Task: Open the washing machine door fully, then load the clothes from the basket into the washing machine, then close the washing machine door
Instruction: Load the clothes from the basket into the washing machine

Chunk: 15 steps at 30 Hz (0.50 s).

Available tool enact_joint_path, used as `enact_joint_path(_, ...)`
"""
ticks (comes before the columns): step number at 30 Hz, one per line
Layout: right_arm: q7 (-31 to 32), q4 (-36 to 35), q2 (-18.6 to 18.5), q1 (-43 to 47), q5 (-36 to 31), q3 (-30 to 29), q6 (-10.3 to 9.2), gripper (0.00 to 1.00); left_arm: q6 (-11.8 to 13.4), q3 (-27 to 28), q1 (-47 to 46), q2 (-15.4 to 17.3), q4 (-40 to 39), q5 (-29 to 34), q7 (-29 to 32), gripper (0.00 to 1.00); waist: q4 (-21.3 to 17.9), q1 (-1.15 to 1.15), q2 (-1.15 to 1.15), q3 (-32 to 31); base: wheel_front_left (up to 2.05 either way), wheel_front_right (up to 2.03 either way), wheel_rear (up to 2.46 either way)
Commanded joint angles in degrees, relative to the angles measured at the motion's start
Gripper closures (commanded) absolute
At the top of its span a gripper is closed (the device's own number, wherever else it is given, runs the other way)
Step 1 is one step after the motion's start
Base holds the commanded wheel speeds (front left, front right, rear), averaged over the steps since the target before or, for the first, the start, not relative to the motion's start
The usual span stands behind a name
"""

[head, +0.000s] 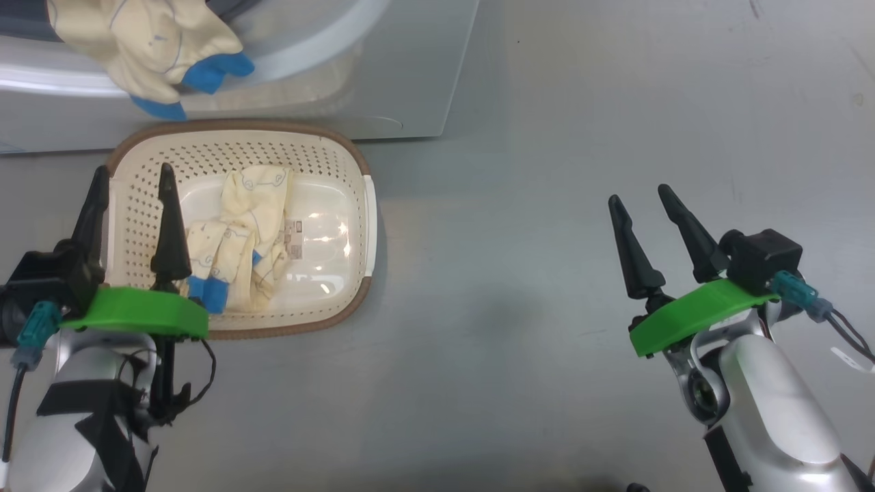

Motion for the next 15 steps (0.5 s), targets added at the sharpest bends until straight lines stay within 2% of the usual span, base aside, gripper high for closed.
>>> enact_joint_path(1, -0.6, -1.3, -0.1, 0.7, 0.3, 1.0, 0.01, 0.00, -0.5, 2.8, 0.3, 1.2, -1.2, 0.9, -0.4, 0.00, 0.0, 0.00, 0.00, -0.1, 0.00, 0.00, 0.00)
enact_joint_path(15, -0.6, -1.2, -0.1, 0.8, 0.3, 1.2, 0.01, 0.00, -3.5, 5.8, -0.7, -1.2, 1.5, 3.9, -0.4, 0.00, -0.5, 0.00, 0.00, 0.0, 0.00, 0.00, 0.00)
